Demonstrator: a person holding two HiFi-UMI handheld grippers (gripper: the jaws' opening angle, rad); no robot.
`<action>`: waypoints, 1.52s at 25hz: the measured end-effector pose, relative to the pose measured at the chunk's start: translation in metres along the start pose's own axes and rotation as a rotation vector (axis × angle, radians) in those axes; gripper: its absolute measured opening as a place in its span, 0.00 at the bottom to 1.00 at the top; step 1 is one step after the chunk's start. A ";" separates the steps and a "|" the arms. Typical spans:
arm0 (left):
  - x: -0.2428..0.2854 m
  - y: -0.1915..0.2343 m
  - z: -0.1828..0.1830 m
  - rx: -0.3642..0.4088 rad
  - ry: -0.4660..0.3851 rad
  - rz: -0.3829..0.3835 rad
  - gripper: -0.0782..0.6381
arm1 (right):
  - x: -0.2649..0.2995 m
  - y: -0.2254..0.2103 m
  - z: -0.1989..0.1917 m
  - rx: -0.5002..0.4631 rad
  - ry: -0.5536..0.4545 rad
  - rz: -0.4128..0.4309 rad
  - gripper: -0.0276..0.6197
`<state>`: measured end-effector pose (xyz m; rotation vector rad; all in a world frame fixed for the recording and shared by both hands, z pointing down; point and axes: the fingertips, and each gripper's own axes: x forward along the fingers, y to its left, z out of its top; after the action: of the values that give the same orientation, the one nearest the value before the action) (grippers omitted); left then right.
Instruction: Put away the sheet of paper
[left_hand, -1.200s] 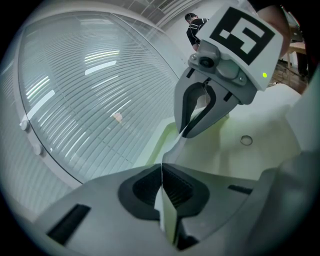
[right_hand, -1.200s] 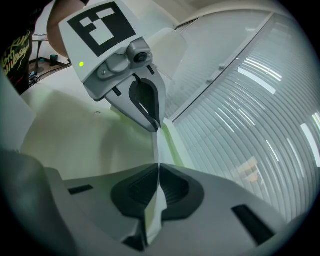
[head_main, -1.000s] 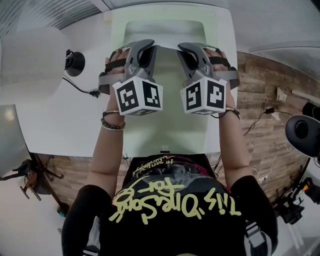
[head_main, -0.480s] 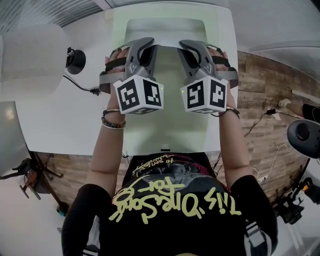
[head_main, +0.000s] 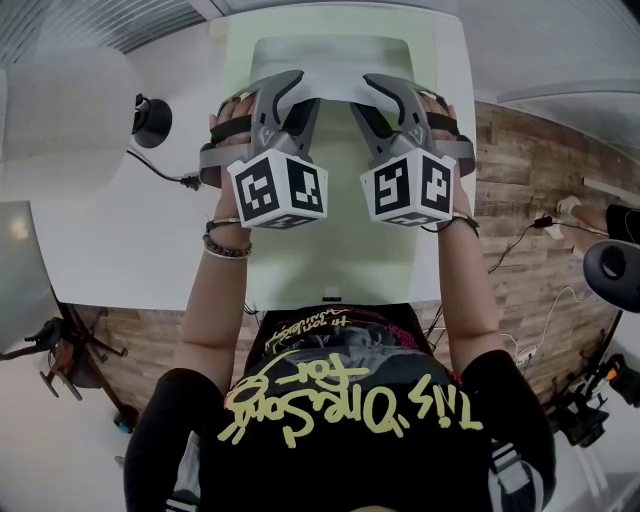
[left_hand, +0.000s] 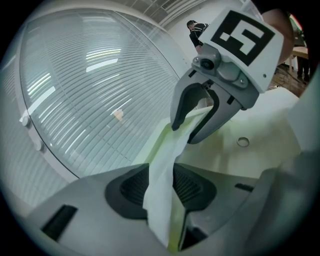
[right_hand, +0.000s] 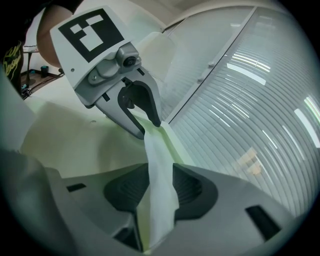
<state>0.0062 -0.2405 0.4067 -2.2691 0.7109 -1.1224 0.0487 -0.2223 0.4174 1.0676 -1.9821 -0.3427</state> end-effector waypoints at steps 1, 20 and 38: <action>0.000 0.000 0.001 0.002 -0.001 -0.005 0.29 | 0.000 0.000 0.000 -0.002 0.002 0.002 0.25; -0.002 -0.022 -0.006 0.041 0.021 -0.104 0.45 | 0.003 0.019 0.001 -0.029 0.017 0.051 0.33; -0.012 -0.043 -0.013 0.038 0.061 -0.120 0.46 | -0.006 0.045 -0.008 -0.022 0.037 0.087 0.33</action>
<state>-0.0013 -0.2043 0.4346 -2.2799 0.5777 -1.2546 0.0309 -0.1895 0.4450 0.9637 -1.9807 -0.2957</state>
